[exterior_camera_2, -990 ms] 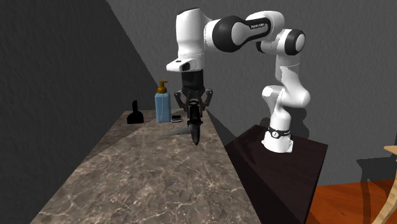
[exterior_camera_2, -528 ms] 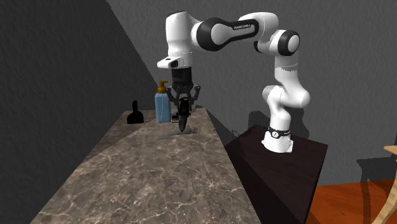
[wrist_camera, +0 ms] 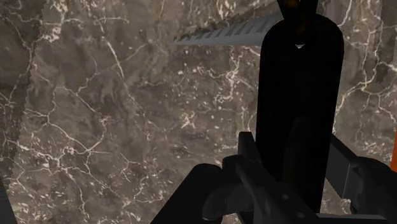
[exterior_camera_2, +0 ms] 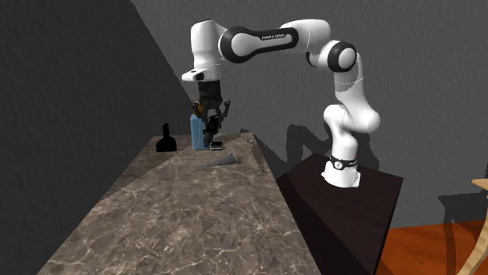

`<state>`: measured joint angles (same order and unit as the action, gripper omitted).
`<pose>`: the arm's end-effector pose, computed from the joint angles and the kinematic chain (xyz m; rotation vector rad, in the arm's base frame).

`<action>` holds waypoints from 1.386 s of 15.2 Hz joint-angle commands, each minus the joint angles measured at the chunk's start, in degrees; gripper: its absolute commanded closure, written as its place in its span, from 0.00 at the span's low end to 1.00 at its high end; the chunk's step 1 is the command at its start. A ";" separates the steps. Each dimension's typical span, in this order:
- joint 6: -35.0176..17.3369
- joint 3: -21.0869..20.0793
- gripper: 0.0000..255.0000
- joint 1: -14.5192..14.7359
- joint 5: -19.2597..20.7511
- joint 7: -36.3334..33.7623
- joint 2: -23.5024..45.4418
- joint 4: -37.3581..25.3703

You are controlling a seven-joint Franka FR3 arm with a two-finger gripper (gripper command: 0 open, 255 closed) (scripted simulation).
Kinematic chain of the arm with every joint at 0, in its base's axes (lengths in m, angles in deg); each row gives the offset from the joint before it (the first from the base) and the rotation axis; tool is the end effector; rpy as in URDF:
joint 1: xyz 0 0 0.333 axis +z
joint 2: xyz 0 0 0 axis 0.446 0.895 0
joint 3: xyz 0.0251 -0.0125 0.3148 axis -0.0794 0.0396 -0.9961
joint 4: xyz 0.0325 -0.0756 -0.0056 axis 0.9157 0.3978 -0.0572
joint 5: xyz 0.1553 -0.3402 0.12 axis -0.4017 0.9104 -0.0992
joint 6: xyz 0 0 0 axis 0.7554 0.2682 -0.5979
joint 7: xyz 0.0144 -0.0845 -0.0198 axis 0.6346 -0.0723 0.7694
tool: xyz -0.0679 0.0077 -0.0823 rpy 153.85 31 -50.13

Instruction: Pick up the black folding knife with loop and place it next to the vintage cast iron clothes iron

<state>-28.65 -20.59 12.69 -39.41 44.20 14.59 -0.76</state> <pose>0.5689 -0.3226 0.5193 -2.8778 -1.1685 0.0626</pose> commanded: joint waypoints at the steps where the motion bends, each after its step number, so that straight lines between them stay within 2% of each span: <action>1: 1.08 0.71 1.00 -2.25 -0.76 2.77 2.09 -3.04; 7: 4.69 2.12 1.00 -9.42 -3.24 9.93 9.15 -13.35; 9: 6.52 2.33 1.00 -12.23 -4.26 12.09 12.31 -18.26; 10: 8.62 2.42 1.00 -15.01 -5.29 13.87 15.69 -23.70; 21: -1.26 2.41 1.00 -13.10 -4.76 14.23 13.62 -11.61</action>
<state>-29.20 -18.17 -0.49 -44.15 58.37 28.23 -13.11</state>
